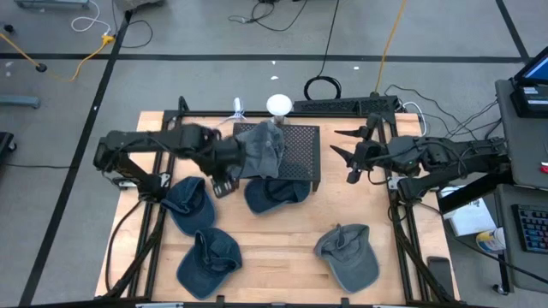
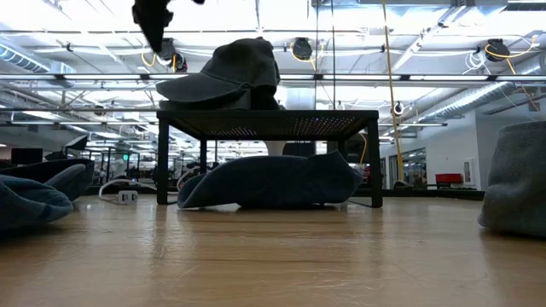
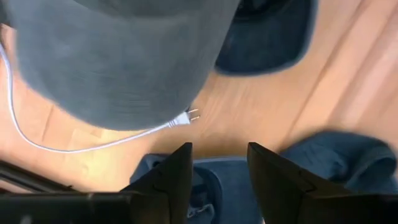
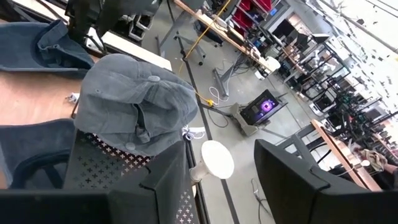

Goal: Pick & Place hat
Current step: Stack the top gray cap on the gray cap on the shelf

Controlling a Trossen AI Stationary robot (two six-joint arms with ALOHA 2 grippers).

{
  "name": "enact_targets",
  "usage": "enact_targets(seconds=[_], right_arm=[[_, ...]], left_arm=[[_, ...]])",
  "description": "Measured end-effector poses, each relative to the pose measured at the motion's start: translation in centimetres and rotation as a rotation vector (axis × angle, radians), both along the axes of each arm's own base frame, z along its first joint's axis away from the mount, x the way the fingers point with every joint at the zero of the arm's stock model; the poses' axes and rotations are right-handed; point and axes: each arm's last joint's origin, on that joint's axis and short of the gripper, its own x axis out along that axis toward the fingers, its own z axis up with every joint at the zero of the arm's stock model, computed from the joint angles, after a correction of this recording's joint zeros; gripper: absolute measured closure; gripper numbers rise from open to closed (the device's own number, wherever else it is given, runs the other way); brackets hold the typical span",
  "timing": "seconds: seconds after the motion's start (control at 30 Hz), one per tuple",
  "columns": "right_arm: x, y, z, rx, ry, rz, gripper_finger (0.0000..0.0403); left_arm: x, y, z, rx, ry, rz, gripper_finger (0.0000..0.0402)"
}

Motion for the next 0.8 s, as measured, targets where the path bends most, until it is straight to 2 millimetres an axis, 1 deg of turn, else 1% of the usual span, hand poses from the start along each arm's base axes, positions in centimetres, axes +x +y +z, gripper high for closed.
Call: enact_targets(seconds=[0.13, 0.23, 0.33, 0.43, 0.57, 0.73, 0.8], right_arm=[[0.7, 0.1, -0.4, -0.018, 0.029, 0.004, 0.0218], [1.0, 0.2, -0.6, -0.023, 0.043, 0.005, 0.0218], [1.1, 0.2, -0.7, -0.026, 0.048, 0.005, 0.0218], [1.1, 0.2, -0.6, -0.024, 0.041, 0.005, 0.0218], [1.2, 0.2, -0.5, -0.014, 0.021, 0.003, 0.0218], [1.2, 0.2, -0.5, -0.012, 0.019, 0.003, 0.0218], [1.2, 0.2, -0.4, -0.012, 0.018, 0.003, 0.0218]], left_arm=[[0.4, -0.5, -2.9, 0.028, 0.047, -0.026, 0.0254], [0.2, -0.7, -4.3, 0.033, 0.095, -0.053, 0.026], [0.1, -0.6, -5.3, 0.045, 0.122, -0.069, 0.0265], [0.0, -0.1, -5.8, 0.09, 0.137, -0.074, 0.027], [0.0, 1.1, -6.3, 0.112, 0.148, -0.033, 0.0267], [-0.2, 2.4, -6.4, 0.105, 0.153, 0.038, 0.026], [-0.5, 2.7, -6.1, 0.104, 0.155, 0.058, 0.026]])
